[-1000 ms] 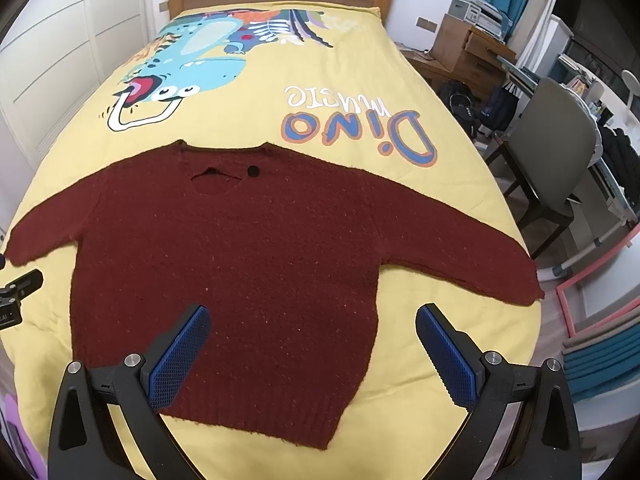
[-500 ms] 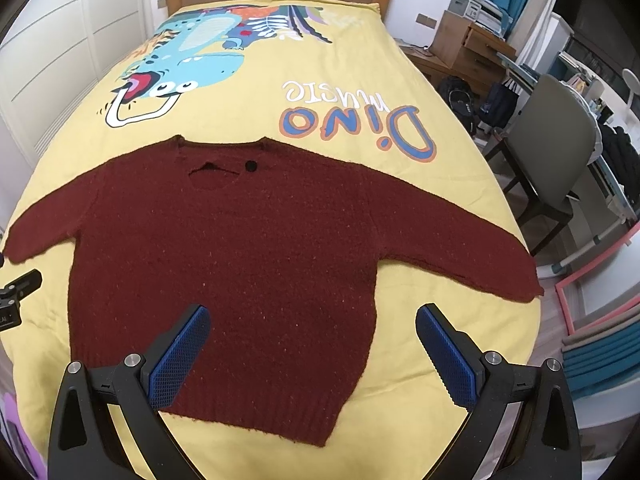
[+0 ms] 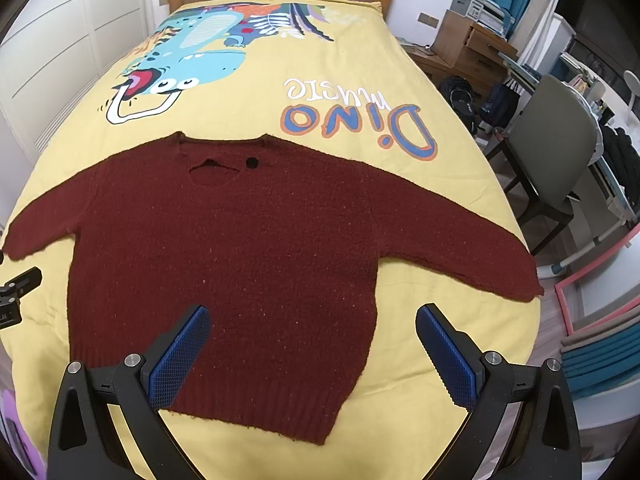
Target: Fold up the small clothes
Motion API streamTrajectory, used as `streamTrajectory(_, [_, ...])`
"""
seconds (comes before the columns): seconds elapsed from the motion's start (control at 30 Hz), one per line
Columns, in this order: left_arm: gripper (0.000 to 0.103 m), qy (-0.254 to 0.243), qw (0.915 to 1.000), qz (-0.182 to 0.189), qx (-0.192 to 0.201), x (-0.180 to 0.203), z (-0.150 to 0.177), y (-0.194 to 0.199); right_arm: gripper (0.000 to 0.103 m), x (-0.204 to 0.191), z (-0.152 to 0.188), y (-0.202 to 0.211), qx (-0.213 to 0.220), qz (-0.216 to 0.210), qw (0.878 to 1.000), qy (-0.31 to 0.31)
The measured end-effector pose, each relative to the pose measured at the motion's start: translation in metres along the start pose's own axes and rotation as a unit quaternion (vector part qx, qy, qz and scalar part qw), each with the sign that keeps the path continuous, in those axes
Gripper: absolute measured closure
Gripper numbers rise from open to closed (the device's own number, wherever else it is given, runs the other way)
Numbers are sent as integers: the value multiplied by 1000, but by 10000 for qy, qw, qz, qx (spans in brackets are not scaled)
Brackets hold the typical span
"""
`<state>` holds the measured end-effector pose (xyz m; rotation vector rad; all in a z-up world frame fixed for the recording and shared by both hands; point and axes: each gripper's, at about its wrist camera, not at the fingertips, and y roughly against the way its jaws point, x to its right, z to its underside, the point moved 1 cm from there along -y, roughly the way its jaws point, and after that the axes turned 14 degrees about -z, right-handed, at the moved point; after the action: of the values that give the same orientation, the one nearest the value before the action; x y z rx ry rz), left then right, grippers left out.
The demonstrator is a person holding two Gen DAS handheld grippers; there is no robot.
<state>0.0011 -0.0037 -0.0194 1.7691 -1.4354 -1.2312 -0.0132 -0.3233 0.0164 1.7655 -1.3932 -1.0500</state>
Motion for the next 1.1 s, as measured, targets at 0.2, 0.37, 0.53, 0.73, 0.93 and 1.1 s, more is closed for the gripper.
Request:
streamTrajectory(0.2, [1, -7, 10000, -6, -8, -1, 0, -1, 1, -3, 2, -3, -50, -15, 10000, 48])
streamTrajectory(0.37, [1, -10, 10000, -1, -6, -1, 0, -1, 1, -4, 2, -3, -69, -13, 10000, 63])
streamTrajectory(0.53, [1, -16, 10000, -8, -8, -1, 0, -1, 1, -4, 2, -3, -75, -16, 9999, 67])
streamTrajectory(0.73, [1, -17, 10000, -8, -11, 0, 0, -2, 1, -4, 3, -3, -85, -21, 9999, 70])
streamTrajectory(0.93, [1, -23, 10000, -3, -11, 0, 1, -2, 1, -4, 4, -4, -95, -19, 9999, 77])
streamTrajectory(1.1, [1, -42, 10000, -6, -13, 1, 1, -2, 1, -4, 4, -5, -102, -18, 9999, 80])
